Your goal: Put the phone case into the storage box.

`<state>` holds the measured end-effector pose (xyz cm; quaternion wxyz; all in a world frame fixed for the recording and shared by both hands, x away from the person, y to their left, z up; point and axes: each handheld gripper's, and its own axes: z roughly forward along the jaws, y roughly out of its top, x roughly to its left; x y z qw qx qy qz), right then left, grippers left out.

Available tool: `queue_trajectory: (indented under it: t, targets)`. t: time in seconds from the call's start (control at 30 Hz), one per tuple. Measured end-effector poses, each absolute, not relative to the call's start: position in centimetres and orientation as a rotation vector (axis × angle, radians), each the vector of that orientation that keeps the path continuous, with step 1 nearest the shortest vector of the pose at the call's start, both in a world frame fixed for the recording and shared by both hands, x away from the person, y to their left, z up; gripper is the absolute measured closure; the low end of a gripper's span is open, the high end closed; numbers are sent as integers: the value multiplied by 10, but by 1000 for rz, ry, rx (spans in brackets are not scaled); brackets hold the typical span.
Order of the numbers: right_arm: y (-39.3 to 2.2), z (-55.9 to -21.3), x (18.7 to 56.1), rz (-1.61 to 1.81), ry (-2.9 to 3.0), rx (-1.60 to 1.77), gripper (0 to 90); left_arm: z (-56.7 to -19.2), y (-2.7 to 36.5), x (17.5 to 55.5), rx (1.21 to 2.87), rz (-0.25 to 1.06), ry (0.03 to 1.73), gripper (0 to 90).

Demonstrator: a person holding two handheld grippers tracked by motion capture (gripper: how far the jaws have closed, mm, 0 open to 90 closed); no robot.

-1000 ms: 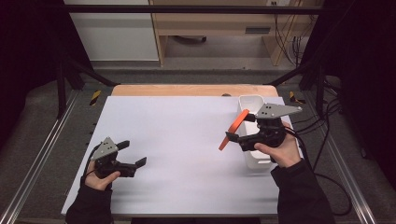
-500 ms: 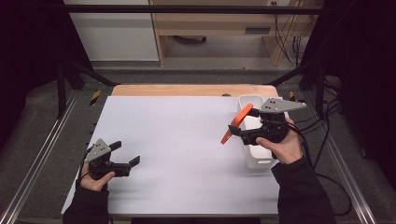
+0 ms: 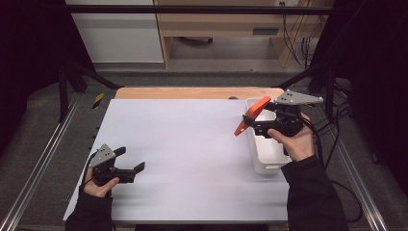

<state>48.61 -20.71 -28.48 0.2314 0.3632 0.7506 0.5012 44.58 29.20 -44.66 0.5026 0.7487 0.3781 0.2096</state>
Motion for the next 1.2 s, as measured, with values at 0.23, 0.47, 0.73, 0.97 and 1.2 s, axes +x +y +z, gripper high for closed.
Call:
queue_trajectory:
  t: [0.23, 0.47, 0.73, 0.97, 1.2]
  targets:
    - [-212, -281, 498, 1343, 2003, 1069, 163, -447, 293, 446, 1803, 502, 916, 3]
    - [-214, -280, 509, 1301, 1958, 1117, 163, -448, 293, 447, 1813, 502, 905, 3]
    - [-217, -280, 522, 1245, 1915, 1164, 163, -448, 293, 447, 1813, 500, 903, 3]
    - [-220, -282, 533, 1214, 1863, 1214, 163, -449, 291, 448, 1826, 496, 891, 3]
    - [-223, -286, 548, 1158, 1810, 1272, 162, -449, 291, 448, 1825, 494, 890, 3]
